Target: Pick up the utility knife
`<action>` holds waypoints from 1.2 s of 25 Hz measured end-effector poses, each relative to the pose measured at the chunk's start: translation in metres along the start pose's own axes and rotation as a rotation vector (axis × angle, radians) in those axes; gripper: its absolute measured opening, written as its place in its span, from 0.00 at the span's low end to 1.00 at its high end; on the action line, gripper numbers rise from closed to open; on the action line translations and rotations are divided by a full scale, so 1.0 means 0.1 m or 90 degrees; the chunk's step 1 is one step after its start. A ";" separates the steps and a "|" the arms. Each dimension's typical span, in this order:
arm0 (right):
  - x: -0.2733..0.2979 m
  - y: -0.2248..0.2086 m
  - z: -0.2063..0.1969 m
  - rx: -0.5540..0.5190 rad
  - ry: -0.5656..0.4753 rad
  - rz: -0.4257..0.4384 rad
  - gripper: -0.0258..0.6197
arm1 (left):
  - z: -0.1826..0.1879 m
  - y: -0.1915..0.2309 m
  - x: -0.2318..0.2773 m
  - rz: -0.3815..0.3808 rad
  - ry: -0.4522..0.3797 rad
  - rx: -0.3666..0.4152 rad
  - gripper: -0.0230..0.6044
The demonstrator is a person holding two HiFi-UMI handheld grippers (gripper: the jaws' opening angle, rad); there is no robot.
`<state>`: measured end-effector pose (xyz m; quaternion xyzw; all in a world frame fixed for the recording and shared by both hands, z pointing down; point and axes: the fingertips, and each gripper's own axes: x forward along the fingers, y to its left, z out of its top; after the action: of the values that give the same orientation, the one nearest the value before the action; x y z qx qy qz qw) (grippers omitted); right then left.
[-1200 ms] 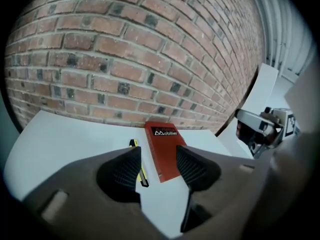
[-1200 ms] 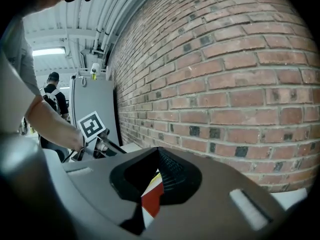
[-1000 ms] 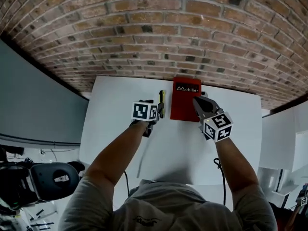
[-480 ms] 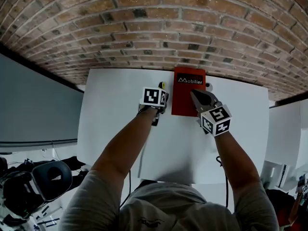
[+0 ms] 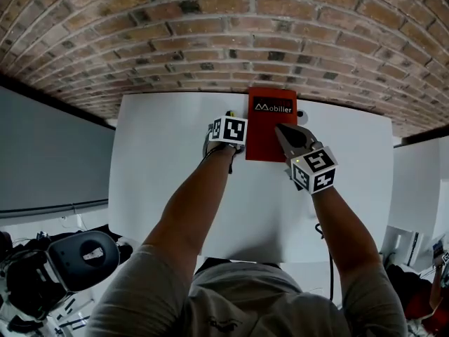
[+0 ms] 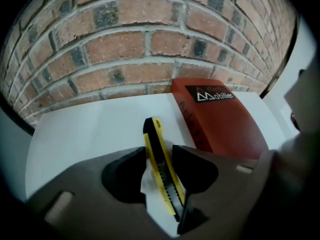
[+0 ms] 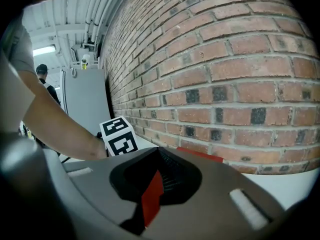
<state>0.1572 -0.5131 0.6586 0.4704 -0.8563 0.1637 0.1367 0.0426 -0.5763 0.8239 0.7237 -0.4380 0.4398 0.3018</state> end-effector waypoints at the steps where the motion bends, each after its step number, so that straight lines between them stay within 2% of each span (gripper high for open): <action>1: -0.02 -0.01 -0.01 0.002 -0.001 -0.002 0.05 | 0.01 -0.05 0.01 -0.001 0.006 0.007 0.26; 2: -0.04 -0.01 -0.03 0.005 -0.001 -0.003 0.05 | 0.02 -0.11 0.01 -0.010 0.012 0.007 0.23; 5: -0.11 0.01 -0.06 0.009 -0.001 -0.005 0.05 | -0.03 -0.25 -0.03 -0.068 0.010 -0.032 0.23; 7: -0.16 0.01 -0.05 0.005 -0.004 -0.008 0.05 | -0.01 -0.32 -0.13 -0.105 -0.008 -0.063 0.22; 9: -0.22 -0.02 -0.02 0.001 -0.006 -0.014 0.05 | 0.08 -0.36 -0.23 -0.128 -0.033 -0.073 0.22; 20: -0.45 0.04 0.38 -0.021 -0.038 -0.029 0.05 | 0.49 -0.32 -0.89 -0.173 -0.134 -0.068 0.22; 30: -0.79 0.20 0.93 -0.045 -0.079 -0.042 0.05 | 0.93 -0.40 -1.90 -0.241 -0.261 -0.037 0.22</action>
<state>0.1742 -0.4808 0.5406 0.5022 -0.8525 0.0994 0.1054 0.0698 -0.5652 0.6109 0.8574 -0.3592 0.2072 0.3048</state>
